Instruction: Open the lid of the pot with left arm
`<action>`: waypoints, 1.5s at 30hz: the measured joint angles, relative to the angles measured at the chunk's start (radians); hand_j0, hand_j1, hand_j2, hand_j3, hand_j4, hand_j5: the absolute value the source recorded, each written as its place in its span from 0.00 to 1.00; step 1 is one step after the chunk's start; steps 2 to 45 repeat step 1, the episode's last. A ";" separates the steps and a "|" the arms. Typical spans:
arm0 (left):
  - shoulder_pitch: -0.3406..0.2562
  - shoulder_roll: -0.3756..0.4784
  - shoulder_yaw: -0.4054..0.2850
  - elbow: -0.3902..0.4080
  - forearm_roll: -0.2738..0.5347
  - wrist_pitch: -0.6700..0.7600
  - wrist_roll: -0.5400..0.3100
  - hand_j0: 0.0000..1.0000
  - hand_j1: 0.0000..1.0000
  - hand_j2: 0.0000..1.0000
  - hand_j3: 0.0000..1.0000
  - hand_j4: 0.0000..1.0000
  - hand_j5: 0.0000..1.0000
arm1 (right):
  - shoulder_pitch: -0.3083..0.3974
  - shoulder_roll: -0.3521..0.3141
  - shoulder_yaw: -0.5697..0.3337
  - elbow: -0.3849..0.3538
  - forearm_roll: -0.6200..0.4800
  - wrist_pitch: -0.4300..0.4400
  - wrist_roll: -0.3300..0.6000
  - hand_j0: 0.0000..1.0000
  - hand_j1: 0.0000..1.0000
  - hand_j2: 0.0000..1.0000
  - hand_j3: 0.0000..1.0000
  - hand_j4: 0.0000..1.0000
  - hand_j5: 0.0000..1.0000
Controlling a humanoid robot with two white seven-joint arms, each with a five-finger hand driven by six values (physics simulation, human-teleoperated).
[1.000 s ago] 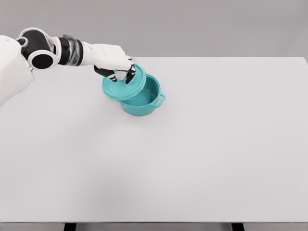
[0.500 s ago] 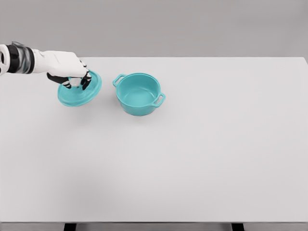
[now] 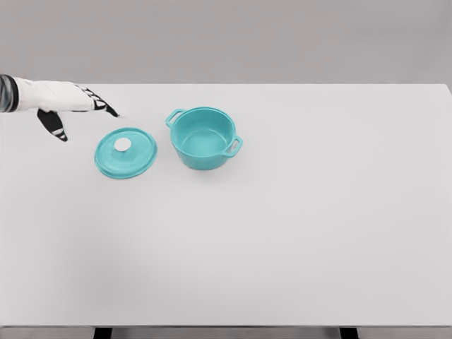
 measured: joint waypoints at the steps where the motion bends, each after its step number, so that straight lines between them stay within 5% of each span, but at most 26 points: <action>1: 0.000 0.000 0.001 0.037 0.015 0.000 0.000 1.00 1.00 1.00 1.00 1.00 1.00 | 0.000 0.000 0.000 0.000 0.000 0.000 0.000 1.00 1.00 1.00 1.00 1.00 1.00; 45: 0.000 0.000 0.001 0.037 0.015 0.000 0.000 1.00 1.00 1.00 1.00 1.00 1.00 | 0.000 0.000 0.000 0.000 0.000 0.000 0.000 1.00 1.00 1.00 1.00 1.00 1.00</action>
